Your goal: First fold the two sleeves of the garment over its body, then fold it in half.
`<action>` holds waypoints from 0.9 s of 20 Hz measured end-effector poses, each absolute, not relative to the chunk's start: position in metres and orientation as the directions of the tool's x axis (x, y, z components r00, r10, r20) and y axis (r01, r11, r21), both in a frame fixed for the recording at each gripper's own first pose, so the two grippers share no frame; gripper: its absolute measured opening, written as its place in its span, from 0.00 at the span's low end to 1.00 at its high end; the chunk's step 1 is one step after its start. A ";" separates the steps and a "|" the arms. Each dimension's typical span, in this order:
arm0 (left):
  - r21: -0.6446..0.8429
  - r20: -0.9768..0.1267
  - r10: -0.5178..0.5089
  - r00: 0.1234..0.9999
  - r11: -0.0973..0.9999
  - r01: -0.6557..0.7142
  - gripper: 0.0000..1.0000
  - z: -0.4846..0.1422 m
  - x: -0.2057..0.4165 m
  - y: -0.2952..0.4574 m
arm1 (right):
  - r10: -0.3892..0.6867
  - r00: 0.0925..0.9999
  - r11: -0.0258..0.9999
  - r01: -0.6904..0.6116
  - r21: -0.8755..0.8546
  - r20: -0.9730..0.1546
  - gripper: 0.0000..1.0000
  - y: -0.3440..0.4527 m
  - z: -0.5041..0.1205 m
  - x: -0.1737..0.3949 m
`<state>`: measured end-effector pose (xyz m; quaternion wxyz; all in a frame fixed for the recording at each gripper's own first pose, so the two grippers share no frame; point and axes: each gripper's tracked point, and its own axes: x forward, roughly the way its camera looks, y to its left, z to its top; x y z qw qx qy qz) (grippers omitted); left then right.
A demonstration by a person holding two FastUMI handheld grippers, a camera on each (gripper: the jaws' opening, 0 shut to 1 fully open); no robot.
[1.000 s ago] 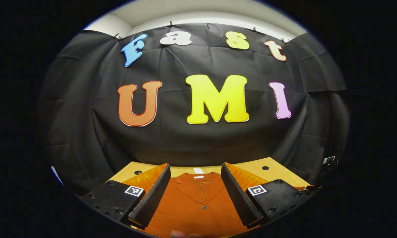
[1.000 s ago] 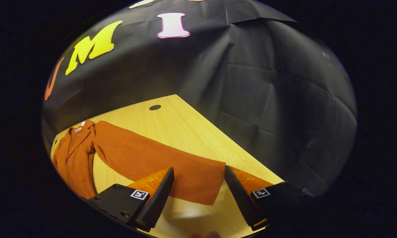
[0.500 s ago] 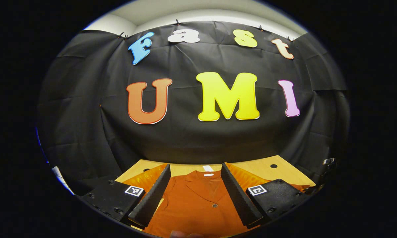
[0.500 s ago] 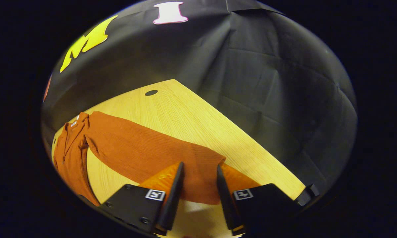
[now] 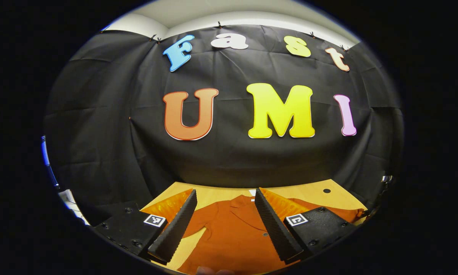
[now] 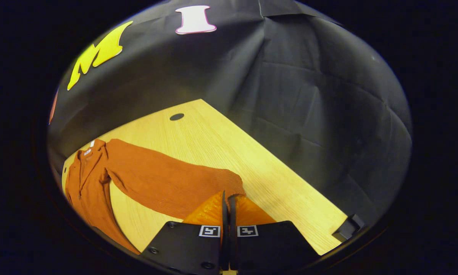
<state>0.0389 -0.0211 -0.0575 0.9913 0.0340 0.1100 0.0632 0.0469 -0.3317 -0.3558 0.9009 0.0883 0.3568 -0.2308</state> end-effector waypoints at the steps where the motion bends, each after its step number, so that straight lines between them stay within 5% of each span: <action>1: 0.071 -0.215 0.139 0.967 0.989 -0.127 0.98 -0.059 0.038 -0.013 | -0.354 0.650 0.879 0.476 -0.002 -0.672 0.01 -0.330 -0.343 0.052; 7: 0.040 -0.207 0.166 0.964 0.986 -0.161 0.98 -0.062 0.034 0.032 | -0.297 0.736 0.913 0.406 0.045 -0.608 0.01 -0.271 -0.264 0.109; 18: -0.014 -0.198 0.266 0.943 0.962 -0.274 0.98 -0.053 0.004 0.143 | 0.038 0.876 0.992 0.023 0.121 -0.480 0.01 0.003 -0.155 0.269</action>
